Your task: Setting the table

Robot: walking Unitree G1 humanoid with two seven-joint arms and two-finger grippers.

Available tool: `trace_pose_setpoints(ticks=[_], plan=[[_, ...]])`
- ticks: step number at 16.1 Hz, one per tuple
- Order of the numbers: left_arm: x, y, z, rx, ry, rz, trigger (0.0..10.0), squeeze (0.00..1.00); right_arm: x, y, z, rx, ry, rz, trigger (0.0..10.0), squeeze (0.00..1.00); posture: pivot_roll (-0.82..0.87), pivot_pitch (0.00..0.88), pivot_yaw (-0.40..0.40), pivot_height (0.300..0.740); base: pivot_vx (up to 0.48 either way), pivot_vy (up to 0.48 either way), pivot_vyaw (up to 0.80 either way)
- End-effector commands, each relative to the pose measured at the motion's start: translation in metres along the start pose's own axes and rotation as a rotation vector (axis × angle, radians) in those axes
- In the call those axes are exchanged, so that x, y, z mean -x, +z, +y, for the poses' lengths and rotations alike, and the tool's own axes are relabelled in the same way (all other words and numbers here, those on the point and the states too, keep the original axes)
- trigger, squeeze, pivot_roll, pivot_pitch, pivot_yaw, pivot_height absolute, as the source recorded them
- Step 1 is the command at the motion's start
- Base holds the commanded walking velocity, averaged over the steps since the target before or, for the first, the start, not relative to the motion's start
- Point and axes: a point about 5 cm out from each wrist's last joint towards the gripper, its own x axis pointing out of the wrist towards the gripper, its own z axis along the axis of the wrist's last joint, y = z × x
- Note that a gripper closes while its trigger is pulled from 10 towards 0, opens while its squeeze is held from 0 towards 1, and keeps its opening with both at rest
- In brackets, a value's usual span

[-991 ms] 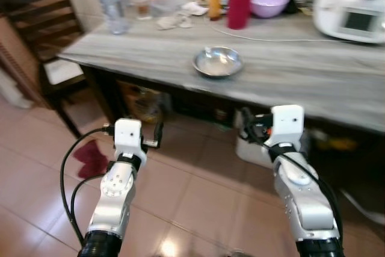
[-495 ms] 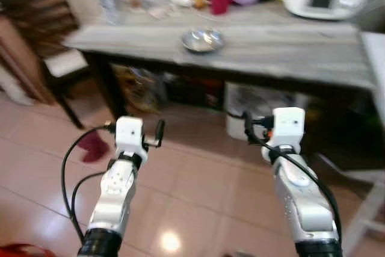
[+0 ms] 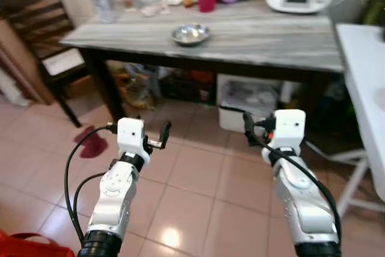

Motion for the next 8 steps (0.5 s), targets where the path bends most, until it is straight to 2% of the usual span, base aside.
trace_pose_setpoints(ticks=[1, 2, 3, 6, 8], plan=[[0.0002, 0.0029, 0.0018, 0.003, -0.007, -0.005, 10.0, 0.00, -0.0002, 0.0033, 0.0036, -0.003, 0.012, -0.008, 10.0, 0.00, -0.18, 0.072, 0.071, 0.740, 0.000, 0.000, -0.75], [0.0005, 0.0024, 0.0011, 0.007, -0.010, -0.004, 10.0, 0.00, -0.0001, 0.0032, 0.0043, -0.003, 0.015, -0.009, 10.0, 0.00, -0.18, 0.072, 0.071, 0.740, 0.000, 0.000, -0.74], [0.0006, 0.0020, 0.0001, 0.011, -0.014, -0.002, 10.0, 0.00, -0.0002, 0.0030, 0.0046, 0.009, 0.018, -0.011, 10.0, 0.00, -0.18, 0.072, 0.069, 0.740, 0.000, 0.000, 0.00], [0.0003, 0.0019, -0.0013, 0.023, -0.020, 0.001, 10.0, 0.00, -0.0002, 0.0011, 0.0045, 0.016, 0.015, -0.008, 10.0, 0.00, -0.18, 0.074, 0.069, 0.740, 0.000, -0.274, 0.00], [0.0006, 0.0003, -0.0023, 0.026, -0.029, 0.011, 10.0, 0.00, 0.0017, -0.0011, 0.0025, 0.058, 0.013, -0.010, 10.0, 0.00, -0.18, 0.078, 0.071, 0.740, 0.000, -0.321, 0.00]])
